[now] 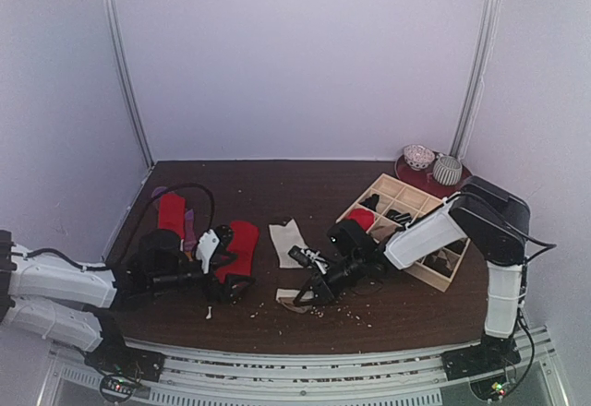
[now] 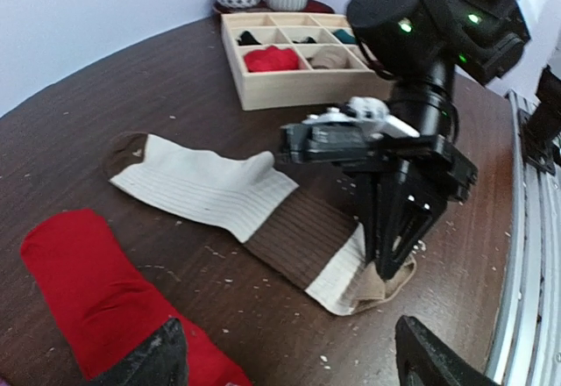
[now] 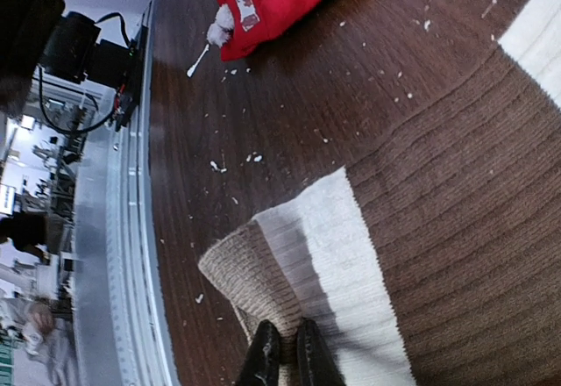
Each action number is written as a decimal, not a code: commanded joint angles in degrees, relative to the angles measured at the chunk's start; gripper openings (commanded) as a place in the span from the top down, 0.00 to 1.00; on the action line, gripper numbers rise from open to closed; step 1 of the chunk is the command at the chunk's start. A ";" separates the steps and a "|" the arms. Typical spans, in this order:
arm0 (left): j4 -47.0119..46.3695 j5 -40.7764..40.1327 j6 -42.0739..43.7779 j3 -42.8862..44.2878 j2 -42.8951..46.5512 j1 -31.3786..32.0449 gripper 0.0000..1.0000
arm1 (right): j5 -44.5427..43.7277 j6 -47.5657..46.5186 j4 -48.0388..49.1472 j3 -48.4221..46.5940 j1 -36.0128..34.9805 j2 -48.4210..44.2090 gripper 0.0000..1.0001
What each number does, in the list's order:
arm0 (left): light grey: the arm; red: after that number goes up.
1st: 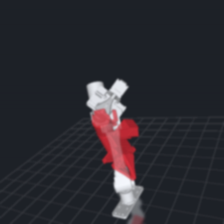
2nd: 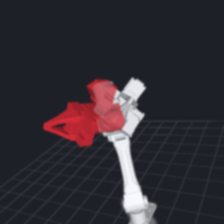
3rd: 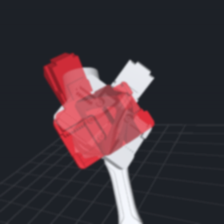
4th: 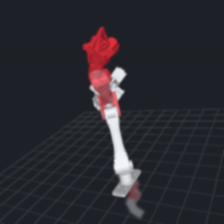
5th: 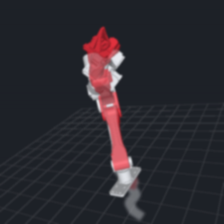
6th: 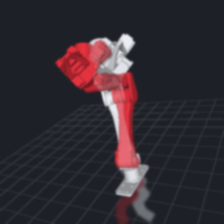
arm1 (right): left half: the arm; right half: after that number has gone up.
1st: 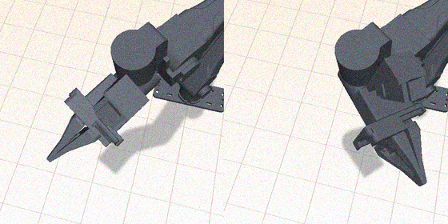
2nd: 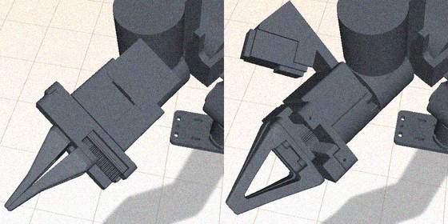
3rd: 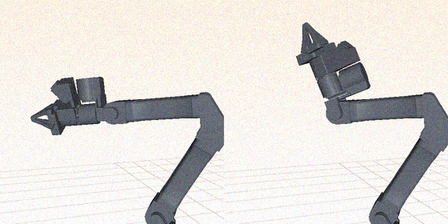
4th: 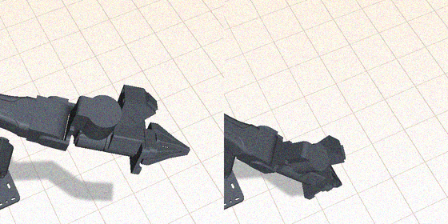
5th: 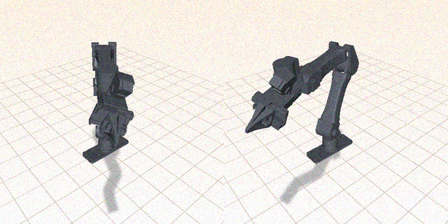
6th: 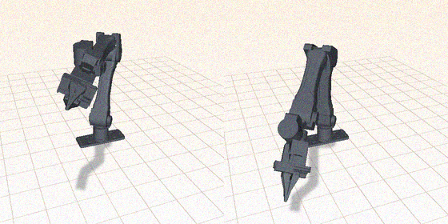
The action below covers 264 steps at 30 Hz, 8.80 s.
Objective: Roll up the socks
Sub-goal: Pick up the pair of socks from the center of the board, then roll the sock at the center of the board.
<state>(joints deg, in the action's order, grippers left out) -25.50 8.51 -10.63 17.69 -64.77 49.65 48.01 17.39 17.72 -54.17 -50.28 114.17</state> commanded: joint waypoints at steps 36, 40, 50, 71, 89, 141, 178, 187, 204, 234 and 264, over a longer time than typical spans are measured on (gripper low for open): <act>-26.89 10.55 2.36 8.69 -38.79 10.12 0.45 | 6.26 16.18 0.16 3.51 -0.70 0.98 1.00; -27.00 12.31 2.19 9.71 -39.91 10.12 0.55 | 6.06 16.23 0.20 3.39 -0.72 1.29 1.00; -26.14 11.29 -1.58 9.16 -42.01 10.12 1.00 | 5.39 12.59 -3.70 1.43 -0.63 -0.68 0.96; -6.16 8.45 -19.87 14.14 -41.56 9.59 1.00 | -18.75 -30.30 1.74 14.47 -6.60 -17.82 0.52; -6.14 8.73 -17.76 14.12 -41.57 9.41 1.00 | -32.39 -32.53 4.24 14.15 -9.65 -18.36 0.53; -34.05 15.75 3.41 9.08 -38.28 10.92 0.24 | 0.08 29.21 19.45 18.92 -1.50 -1.17 1.00; -17.05 8.89 -9.90 9.27 -46.37 11.96 1.00 | -1.42 19.88 12.62 15.83 1.05 -13.56 0.81; -1.61 12.15 -15.90 13.34 -45.86 11.88 1.00 | -27.41 -18.68 5.60 23.48 -8.90 -34.12 0.71; -1.82 12.85 -15.50 13.11 -47.99 11.79 1.00 | -37.74 -42.08 4.58 23.33 -15.49 -27.10 0.67; -0.44 8.70 -8.99 10.28 -36.66 10.97 0.68 | -34.39 -27.37 -10.78 13.38 -13.20 -13.02 1.00; -24.71 15.85 9.06 8.94 -34.41 12.16 0.36 | 5.07 1.07 -14.98 9.94 2.01 0.33 0.99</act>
<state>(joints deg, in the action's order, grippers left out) -44.40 22.44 -2.22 25.43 -99.37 61.12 57.95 18.33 14.92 -46.00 -48.62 110.50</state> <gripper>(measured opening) 0.645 0.047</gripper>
